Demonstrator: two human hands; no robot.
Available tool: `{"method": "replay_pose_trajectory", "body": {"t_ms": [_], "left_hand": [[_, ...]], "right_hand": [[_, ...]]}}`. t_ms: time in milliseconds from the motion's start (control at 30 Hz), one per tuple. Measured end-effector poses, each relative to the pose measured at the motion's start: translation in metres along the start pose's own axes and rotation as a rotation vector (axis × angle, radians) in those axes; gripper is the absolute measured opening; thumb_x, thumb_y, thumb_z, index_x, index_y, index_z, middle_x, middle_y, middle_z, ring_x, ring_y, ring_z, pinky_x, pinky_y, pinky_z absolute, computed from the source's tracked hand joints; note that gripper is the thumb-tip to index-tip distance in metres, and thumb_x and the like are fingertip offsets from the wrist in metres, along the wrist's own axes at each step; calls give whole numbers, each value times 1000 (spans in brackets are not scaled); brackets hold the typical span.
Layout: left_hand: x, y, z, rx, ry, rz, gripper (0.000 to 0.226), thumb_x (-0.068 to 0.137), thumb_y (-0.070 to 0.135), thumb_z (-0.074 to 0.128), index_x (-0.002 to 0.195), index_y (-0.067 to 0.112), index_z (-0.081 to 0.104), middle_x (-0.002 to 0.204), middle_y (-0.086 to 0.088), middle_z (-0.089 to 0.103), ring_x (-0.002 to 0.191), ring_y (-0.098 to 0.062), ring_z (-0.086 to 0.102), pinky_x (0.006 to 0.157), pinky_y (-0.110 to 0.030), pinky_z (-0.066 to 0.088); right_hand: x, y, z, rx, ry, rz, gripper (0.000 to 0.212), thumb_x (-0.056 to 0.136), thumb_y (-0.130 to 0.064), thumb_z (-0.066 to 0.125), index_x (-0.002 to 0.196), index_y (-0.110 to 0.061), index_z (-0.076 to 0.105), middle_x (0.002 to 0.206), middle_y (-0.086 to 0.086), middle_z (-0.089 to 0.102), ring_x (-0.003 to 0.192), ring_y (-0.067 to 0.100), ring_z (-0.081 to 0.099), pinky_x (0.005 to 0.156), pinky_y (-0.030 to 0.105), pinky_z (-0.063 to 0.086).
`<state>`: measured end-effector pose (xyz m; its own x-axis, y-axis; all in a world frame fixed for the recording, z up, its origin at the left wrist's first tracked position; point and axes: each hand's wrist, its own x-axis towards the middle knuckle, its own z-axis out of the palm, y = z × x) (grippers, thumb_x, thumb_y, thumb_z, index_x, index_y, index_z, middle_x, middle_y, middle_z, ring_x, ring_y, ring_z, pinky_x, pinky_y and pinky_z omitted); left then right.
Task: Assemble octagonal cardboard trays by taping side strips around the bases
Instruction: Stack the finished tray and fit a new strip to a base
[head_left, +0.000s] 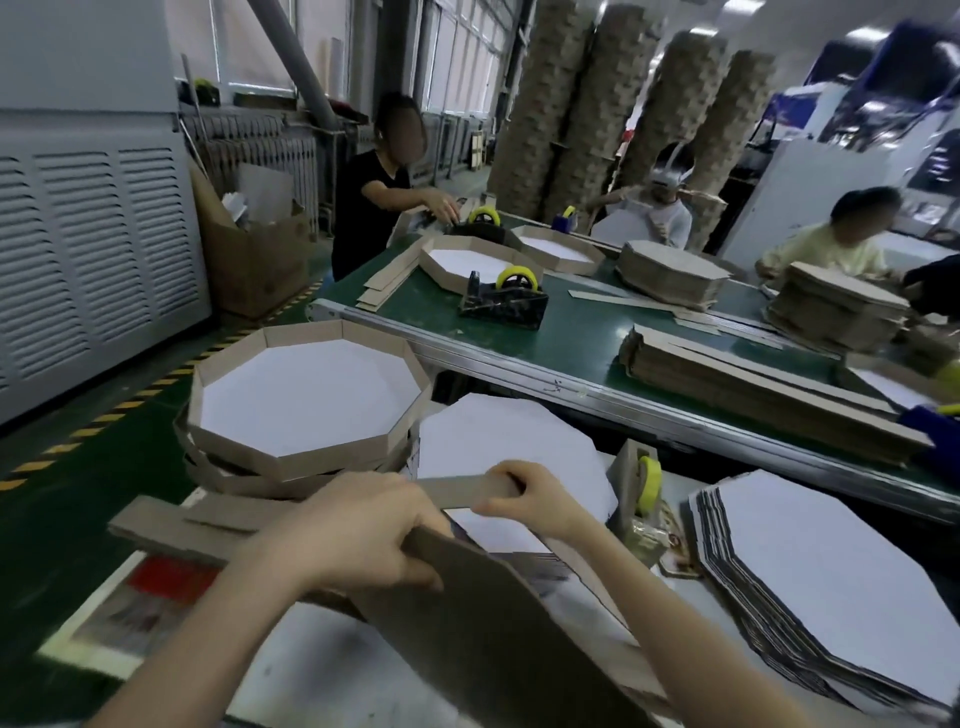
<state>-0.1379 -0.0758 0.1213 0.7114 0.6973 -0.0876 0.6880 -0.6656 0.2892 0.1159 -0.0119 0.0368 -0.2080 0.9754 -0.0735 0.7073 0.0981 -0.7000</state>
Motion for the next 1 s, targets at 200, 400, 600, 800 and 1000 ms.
{"method": "replay_pose_trajectory", "body": {"t_ms": [200,400,600,800,1000], "left_hand": [[49,24,8,30,128,67,68,80,62,61,139,63,25,140,27,48,124,-7,47,94,-30,40],[63,13,14,-5,272,-37,58,79,58,67,118,47,26,111,11,61,91,-11,62,67,-28,48],[60,7,21,-90,492,-71,109,78,39,77,148,36,-7,85,9,58,51,-6,53,50,-28,46],[43,-10,22,-249,555,-121,138,64,50,84,141,48,-30,127,-16,62,73,-22,69,60,-36,51],[25,-25,23,-328,639,-205,137,48,78,67,140,51,-31,143,23,22,118,-27,60,83,-40,54]], "right_hand": [[-37,-38,-74,113,180,-87,32,77,-35,83,104,-29,69,95,-7,69,88,9,63,75,22,50],[-79,-42,-119,151,254,-115,28,71,-43,85,96,-45,73,97,-8,73,90,14,68,81,30,55],[-74,-27,-107,147,239,-72,55,69,-47,78,117,-24,70,104,-13,73,96,-1,65,81,17,48],[-54,-33,-95,162,125,-88,36,80,-43,77,113,-33,69,106,-17,72,100,0,66,84,19,51],[-31,-44,-89,218,77,-117,30,83,-43,72,111,-33,68,74,-26,62,67,-6,51,64,8,39]]}}
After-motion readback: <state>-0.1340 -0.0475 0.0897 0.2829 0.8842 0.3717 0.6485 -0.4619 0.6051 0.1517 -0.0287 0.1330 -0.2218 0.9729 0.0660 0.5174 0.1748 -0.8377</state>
